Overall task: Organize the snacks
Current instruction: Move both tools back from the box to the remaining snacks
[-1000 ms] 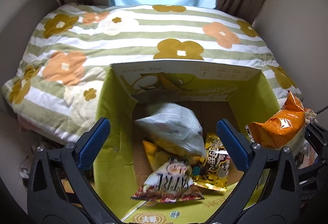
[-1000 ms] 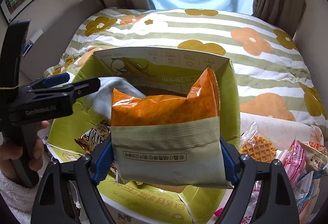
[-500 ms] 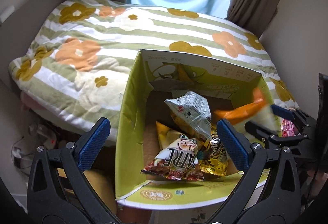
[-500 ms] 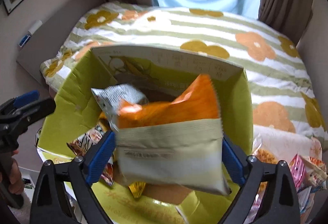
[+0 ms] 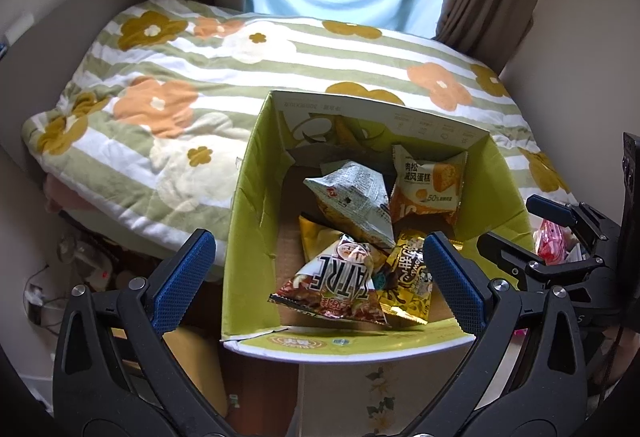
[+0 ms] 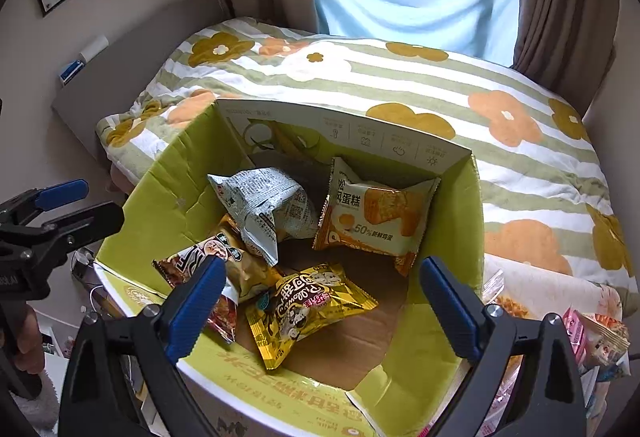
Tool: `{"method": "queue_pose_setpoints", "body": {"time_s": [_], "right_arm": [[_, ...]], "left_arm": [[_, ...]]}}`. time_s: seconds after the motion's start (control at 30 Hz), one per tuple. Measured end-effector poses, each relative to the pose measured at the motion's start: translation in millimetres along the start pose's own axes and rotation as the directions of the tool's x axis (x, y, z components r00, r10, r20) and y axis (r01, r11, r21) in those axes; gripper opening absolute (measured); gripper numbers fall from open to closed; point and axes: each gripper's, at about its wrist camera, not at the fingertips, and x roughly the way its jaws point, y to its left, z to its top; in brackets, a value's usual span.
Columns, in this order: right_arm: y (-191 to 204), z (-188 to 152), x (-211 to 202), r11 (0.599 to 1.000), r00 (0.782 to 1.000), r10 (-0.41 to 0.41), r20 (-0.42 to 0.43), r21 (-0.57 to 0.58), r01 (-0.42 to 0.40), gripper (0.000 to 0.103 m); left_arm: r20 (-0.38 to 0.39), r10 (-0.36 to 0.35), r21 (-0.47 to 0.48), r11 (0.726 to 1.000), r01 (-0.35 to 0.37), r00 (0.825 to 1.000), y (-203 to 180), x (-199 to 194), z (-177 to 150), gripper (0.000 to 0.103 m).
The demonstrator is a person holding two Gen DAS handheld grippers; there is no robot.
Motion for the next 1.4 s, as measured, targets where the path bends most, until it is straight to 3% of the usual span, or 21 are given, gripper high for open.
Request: {"method": "queue_pose_setpoints", "body": {"time_s": [0.37, 0.7, 0.97, 1.4], "right_arm": [[-2, -12, -55, 0.998, 0.995, -0.056, 0.084, 0.032, 0.053, 0.097], [-43, -41, -106, 0.982, 0.982, -0.145, 0.117, 0.140, 0.129, 0.097], [-113, -72, -154, 0.960, 0.962, -0.219, 0.161, 0.211, 0.183, 0.097], [-245, -122, -182, 0.958, 0.973, -0.207, 0.102, 0.222, 0.181, 0.097]], "left_arm": [[0.051, -0.060, 0.064, 0.996, 0.056, 0.997, -25, -34, -2, 0.103], [0.034, -0.146, 0.156, 0.978, 0.139, 0.989, -85, -37, -10, 0.103], [0.038, -0.189, 0.219, 0.960, 0.176, 0.981, -168, -40, -23, 0.103], [-0.013, -0.211, 0.198, 0.958, 0.209, 0.977, -304, -8, -56, 0.103]]}}
